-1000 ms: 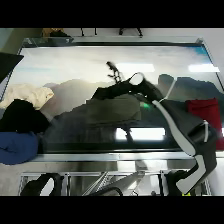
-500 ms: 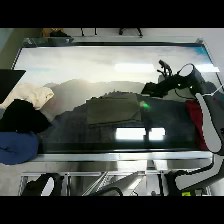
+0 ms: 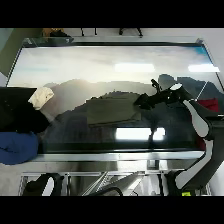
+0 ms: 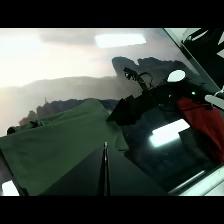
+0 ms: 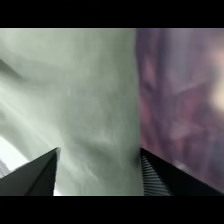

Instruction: Fold the shirts.

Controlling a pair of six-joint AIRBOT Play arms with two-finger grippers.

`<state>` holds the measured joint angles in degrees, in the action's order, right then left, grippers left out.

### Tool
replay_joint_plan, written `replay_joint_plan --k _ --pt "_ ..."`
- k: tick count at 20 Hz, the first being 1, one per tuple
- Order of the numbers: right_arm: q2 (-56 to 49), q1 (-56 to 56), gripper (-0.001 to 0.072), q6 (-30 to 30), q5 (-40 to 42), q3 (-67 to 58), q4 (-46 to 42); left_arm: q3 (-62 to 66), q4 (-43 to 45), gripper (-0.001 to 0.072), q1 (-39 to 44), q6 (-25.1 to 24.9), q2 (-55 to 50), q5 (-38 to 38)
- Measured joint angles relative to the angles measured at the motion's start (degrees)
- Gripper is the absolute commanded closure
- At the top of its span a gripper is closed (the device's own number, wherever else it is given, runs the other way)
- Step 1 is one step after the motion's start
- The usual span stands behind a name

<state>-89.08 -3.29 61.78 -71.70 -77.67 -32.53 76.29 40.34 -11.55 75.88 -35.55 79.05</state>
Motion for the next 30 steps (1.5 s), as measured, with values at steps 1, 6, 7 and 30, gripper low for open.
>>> replay_joint_plan --k 1,6,7,30 --pt "-0.52 -0.02 0.0233 -0.87 0.02 0.07 1.49 -0.79 0.00 0.0692 0.00 0.15 0.22 -0.09" --pt "-1.64 1.40 0.0696 -3.58 -0.33 0.20 4.83 -3.85 0.02 0.0692 0.00 1.44 0.74 -1.16" --pt "-1.66 1.90 0.0696 -4.04 -0.50 0.20 5.05 -4.13 0.02 0.0692 0.00 1.51 0.81 -1.36" --pt "20.94 -47.41 0.0697 13.62 -1.68 -18.18 9.79 -4.81 0.17 0.0692 0.00 -1.62 0.85 -2.32"
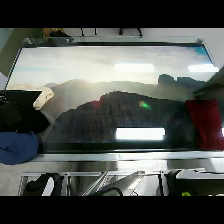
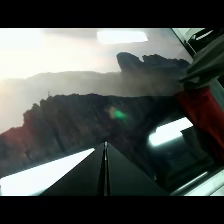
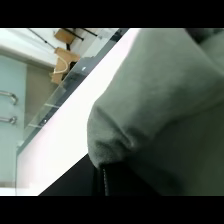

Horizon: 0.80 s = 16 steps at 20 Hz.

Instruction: Fold the shirts.

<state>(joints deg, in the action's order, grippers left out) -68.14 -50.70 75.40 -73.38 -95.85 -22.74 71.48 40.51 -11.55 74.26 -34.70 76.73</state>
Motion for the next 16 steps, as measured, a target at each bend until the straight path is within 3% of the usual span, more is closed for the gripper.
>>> replay_joint_plan --k 7,14,15,16 --pt "1.99 -3.06 0.0697 10.75 -4.39 -0.07 -11.65 0.00 0.02 0.0692 0.00 -1.77 0.00 0.20" --pt "5.68 -3.37 0.0696 26.03 -16.33 -0.09 -36.35 -0.02 0.02 0.0692 0.00 -2.54 0.00 0.35" --pt "6.10 -3.37 0.0644 27.30 -18.67 -0.09 -40.35 -0.02 0.02 0.0691 0.00 -2.60 0.00 0.35" --pt "6.38 -3.37 0.0461 28.35 -20.81 -0.09 -43.74 -0.02 0.02 0.0692 0.00 -2.80 0.00 0.39"
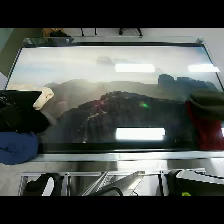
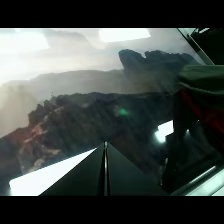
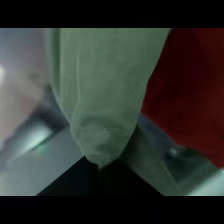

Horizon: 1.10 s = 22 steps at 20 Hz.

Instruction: Fold the shirts.

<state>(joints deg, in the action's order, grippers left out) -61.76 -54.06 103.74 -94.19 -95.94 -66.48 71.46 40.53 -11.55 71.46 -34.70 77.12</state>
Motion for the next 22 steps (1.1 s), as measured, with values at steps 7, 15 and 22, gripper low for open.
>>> replay_joint_plan --k 7,15,22 --pt "1.09 0.00 0.0309 2.38 -9.46 0.00 -16.41 0.00 0.00 0.0692 0.00 -0.76 0.00 0.44" --pt "1.33 1.14 0.0696 1.95 -3.19 0.00 -6.78 0.00 0.00 0.0691 0.00 -1.03 -0.04 -0.42" --pt "10.01 21.99 0.0698 -5.70 9.29 12.39 6.58 -4.92 0.00 0.0693 4.42 -1.01 -3.43 -0.09"
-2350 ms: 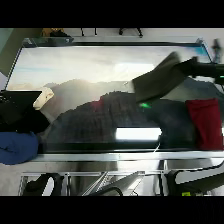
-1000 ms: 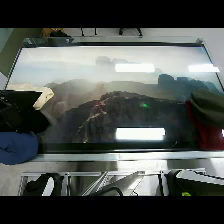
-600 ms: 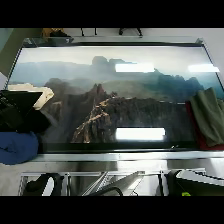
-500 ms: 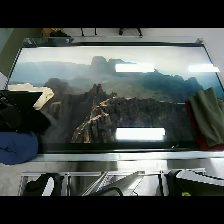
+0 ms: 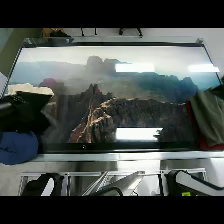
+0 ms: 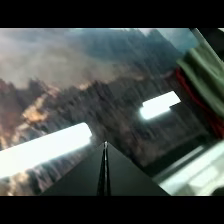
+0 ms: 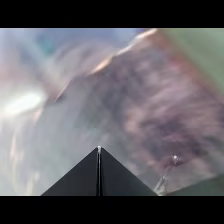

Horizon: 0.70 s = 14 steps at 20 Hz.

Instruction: Fold the shirts.

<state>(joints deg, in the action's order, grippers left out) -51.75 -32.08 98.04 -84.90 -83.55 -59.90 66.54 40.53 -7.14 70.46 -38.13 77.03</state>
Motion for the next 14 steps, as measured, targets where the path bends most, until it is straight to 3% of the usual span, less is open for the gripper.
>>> replay_joint_plan --k 7,14 --pt "24.09 29.33 0.0696 -3.06 18.75 43.76 1.99 -30.58 0.46 0.0694 23.74 4.46 6.27 -15.63" --pt "29.77 37.13 0.0697 -3.39 24.70 55.19 4.98 -41.48 0.42 0.0692 37.66 7.56 7.80 -27.26"
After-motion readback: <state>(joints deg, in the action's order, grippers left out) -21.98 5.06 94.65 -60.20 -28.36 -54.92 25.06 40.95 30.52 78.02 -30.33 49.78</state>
